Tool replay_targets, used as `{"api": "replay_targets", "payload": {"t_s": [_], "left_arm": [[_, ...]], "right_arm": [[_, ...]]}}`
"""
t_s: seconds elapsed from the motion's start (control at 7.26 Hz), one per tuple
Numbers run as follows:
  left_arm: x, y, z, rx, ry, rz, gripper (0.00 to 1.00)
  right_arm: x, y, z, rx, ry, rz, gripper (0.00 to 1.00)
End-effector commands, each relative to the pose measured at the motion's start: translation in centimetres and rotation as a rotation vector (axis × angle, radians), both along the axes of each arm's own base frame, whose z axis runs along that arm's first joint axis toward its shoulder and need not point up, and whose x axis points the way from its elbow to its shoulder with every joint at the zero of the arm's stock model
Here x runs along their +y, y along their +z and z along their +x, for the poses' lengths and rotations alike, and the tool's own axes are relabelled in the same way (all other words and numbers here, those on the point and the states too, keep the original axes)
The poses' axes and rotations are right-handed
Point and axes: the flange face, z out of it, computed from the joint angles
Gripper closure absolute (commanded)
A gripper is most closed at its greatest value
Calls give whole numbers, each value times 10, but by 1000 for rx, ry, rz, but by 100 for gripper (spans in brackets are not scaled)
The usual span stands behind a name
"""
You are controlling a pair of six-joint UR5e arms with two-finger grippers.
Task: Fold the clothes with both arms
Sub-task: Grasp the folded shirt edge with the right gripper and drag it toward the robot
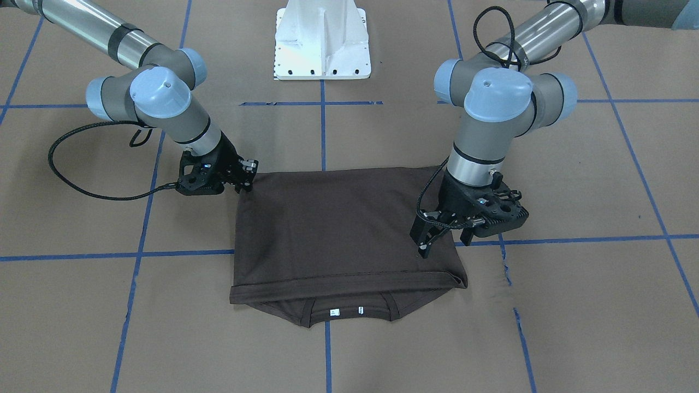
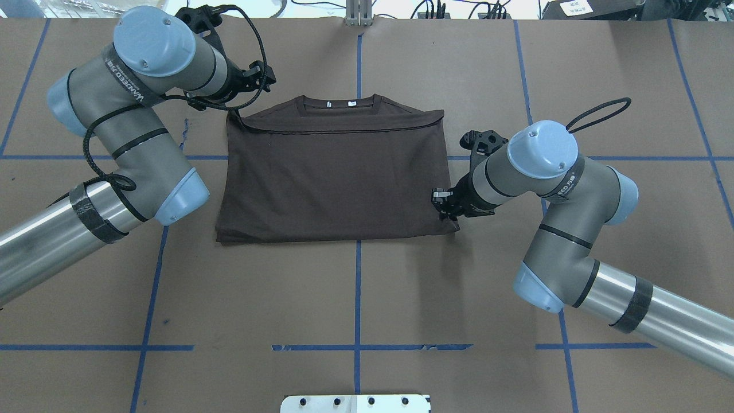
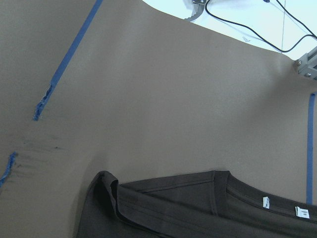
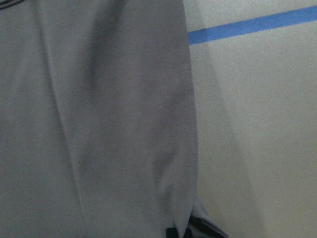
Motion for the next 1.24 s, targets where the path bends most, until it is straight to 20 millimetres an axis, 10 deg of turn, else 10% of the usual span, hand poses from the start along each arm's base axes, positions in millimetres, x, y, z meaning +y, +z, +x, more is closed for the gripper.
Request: {"api": "replay_targets", "payload": {"t_s": [0.0, 0.14, 0.55, 0.83, 0.96, 1.1], "left_arm": [[1, 0, 1, 2, 0, -2, 0], [1, -2, 1, 4, 0, 1, 0], [7, -8, 4, 23, -3, -4, 0], [14, -15, 6, 34, 5, 5, 0], [18, -18, 8, 44, 3, 0, 0], [34, -29, 16, 68, 21, 9, 0]], "right_arm": [[0, 5, 9, -4, -10, -11, 100], [23, 13, 20, -9, -43, -23, 100], [195, 51, 74, 19, -237, -95, 100], [274, 40, 74, 33, -299, -195, 100], [292, 36, 65, 35, -305, -218, 1], [291, 23, 68, 11, -268, -181, 0]]}}
